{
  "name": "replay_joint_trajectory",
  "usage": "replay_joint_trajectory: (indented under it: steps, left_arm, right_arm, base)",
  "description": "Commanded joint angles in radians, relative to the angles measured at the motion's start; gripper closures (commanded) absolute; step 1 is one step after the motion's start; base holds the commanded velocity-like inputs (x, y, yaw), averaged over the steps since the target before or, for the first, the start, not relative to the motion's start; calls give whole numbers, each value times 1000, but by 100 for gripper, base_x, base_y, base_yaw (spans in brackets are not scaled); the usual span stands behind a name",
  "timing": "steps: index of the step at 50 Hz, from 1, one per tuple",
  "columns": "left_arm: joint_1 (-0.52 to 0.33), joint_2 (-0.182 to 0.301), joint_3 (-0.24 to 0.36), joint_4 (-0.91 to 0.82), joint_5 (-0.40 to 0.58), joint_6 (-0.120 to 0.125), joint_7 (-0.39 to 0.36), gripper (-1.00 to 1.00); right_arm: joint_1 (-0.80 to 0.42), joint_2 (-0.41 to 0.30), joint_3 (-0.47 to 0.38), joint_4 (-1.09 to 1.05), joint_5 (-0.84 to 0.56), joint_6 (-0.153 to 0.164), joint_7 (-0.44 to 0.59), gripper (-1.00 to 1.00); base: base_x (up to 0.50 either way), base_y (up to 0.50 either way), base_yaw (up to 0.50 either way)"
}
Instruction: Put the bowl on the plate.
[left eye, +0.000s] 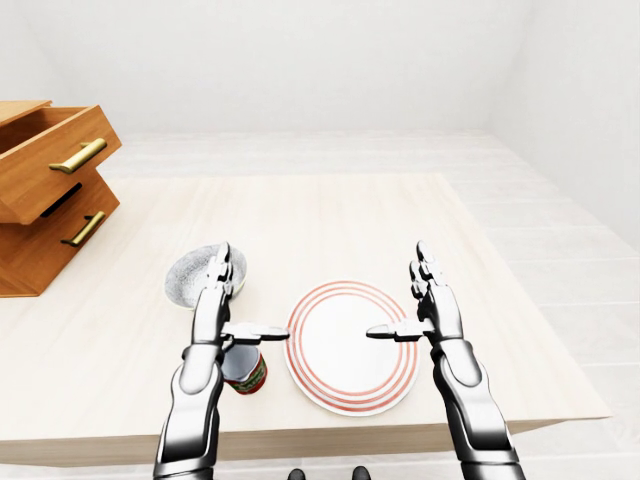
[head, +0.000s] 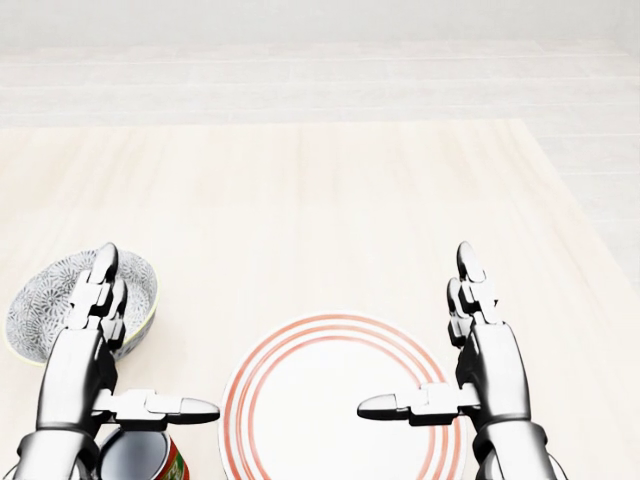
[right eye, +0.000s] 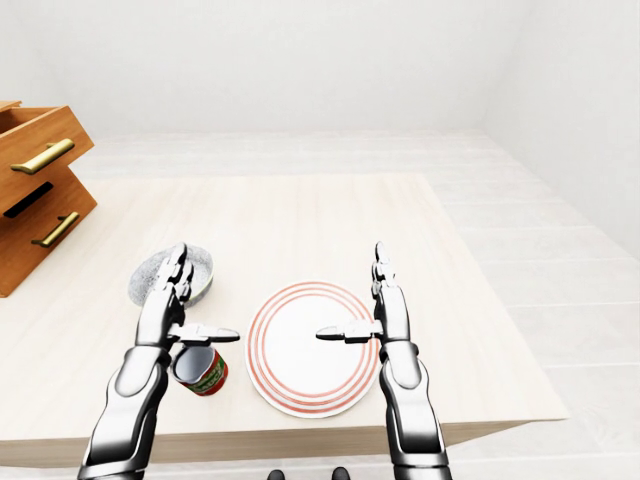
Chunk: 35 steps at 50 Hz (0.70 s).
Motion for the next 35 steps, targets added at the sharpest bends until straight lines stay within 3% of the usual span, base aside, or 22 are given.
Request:
replay_joint_trajectory:
  steps: [1, 14, 18, 29, 35]
  left_arm:
    - [-13, 52, 57, -50, 49, 0, -15, -100]
    - [-76, 163, 190, -58, 178, 0, -106, -100]
    - [-91, 177, 206, -28, 198, 0, -110, -100]
    - [-127, 290, 262, 97, 336, 0, -129, -100]
    - [-162, 318, 273, 160, 372, 0, -133, -100]
  right_arm:
    - [12, 5, 6, -12, 4, 0, 5, -100]
    - [26, 7, 7, -18, 10, -6, 4, -100]
    - [27, 6, 7, -18, 11, -7, 4, -100]
    - [27, 5, 5, -39, 12, 0, 3, -100]
    - [31, 6, 8, -51, 13, 0, 4, -100]
  base:
    - [0, 0, 0]
    - [0, 0, 0]
    - [0, 0, 0]
    - [0, 0, 0]
    - [0, 0, 0]
